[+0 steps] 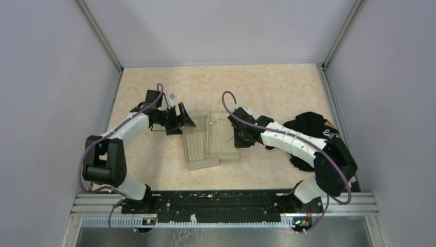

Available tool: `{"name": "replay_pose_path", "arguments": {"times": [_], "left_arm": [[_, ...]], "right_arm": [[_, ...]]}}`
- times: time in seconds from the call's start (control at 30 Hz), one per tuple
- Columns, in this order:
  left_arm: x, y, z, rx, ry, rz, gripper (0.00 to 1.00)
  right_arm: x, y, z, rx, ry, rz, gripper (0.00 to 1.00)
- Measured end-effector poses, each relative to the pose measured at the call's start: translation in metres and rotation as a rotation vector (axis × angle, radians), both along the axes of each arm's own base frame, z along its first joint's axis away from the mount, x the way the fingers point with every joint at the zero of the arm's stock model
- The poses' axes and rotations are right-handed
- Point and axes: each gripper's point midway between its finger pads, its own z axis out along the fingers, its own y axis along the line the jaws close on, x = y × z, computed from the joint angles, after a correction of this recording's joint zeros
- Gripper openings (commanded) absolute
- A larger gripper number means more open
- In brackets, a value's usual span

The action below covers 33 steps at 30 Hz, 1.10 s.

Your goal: Organize the mixed jewelry

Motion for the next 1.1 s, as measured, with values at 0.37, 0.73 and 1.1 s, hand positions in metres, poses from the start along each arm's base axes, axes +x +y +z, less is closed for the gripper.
{"name": "replay_pose_path", "arguments": {"times": [0.37, 0.73, 1.1], "left_arm": [[0.004, 0.000, 0.000, 0.008, -0.001, 0.005, 0.90], [0.007, -0.003, 0.001, 0.009, 0.006, -0.001, 0.91], [0.012, -0.005, 0.000, 0.012, 0.000, -0.005, 0.90]], "right_arm": [[0.006, 0.000, 0.005, -0.060, -0.049, 0.088, 0.00], [0.012, -0.005, 0.012, -0.098, -0.107, 0.170, 0.00], [0.004, -0.008, 0.015, -0.113, -0.097, 0.211, 0.00]]}}
